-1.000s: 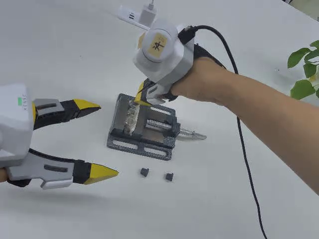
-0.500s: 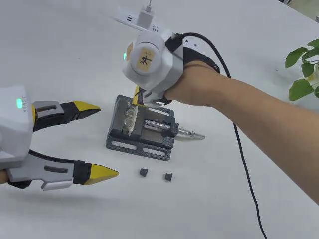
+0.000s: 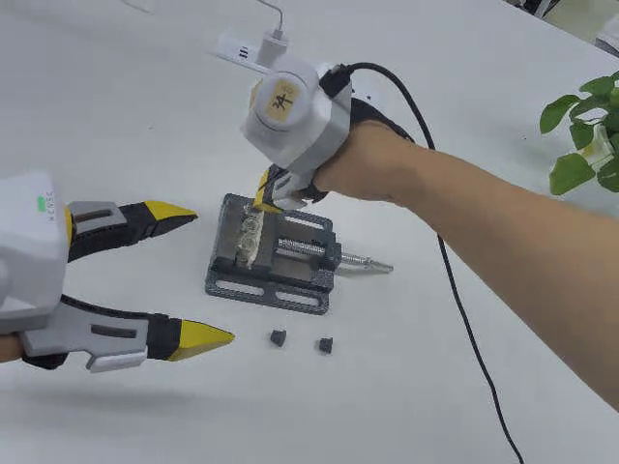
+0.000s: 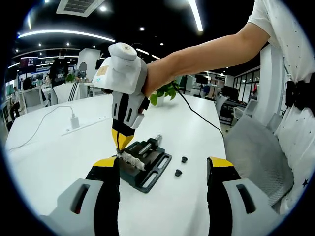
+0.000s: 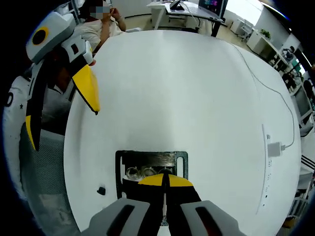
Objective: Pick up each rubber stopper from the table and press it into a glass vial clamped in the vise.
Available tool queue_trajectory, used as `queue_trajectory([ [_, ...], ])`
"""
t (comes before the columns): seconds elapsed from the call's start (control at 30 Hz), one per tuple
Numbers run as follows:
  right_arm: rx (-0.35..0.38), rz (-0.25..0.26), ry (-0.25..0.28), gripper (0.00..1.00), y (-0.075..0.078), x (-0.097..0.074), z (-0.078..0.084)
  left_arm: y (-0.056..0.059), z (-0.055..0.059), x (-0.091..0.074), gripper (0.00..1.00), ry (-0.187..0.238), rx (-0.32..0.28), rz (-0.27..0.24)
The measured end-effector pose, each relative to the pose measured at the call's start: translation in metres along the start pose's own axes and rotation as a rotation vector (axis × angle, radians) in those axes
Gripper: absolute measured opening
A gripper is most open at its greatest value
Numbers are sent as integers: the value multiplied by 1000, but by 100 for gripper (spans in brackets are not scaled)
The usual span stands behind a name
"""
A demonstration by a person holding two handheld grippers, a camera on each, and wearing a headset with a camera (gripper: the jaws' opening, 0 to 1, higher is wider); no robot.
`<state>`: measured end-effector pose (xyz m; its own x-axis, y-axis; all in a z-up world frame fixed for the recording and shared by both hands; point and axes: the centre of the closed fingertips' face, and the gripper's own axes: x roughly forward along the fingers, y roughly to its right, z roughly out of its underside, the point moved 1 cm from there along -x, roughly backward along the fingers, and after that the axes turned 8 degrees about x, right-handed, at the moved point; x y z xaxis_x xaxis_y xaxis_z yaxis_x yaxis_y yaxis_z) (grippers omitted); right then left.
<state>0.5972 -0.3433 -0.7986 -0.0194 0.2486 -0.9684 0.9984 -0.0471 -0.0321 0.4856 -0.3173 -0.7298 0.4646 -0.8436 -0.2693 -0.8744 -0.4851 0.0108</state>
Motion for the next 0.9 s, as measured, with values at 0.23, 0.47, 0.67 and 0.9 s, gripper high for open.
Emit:
queue_trajectory([
  [0.23, -1, 21, 36, 0, -4, -1, 2, 1, 0, -8, 71, -6, 4, -19],
  [0.47, 52, 19, 82, 0, -3, -2, 3, 1, -1, -12, 70, -5, 7, -28],
  [0.67, 80, 13, 115, 0, -2, 0, 0, 2, -2, -14, 70, -6, 10, -34],
  [0.9, 76, 29, 137, 0, -1, 0, 0, 3, -3, -16, 70, -10, 13, -37],
])
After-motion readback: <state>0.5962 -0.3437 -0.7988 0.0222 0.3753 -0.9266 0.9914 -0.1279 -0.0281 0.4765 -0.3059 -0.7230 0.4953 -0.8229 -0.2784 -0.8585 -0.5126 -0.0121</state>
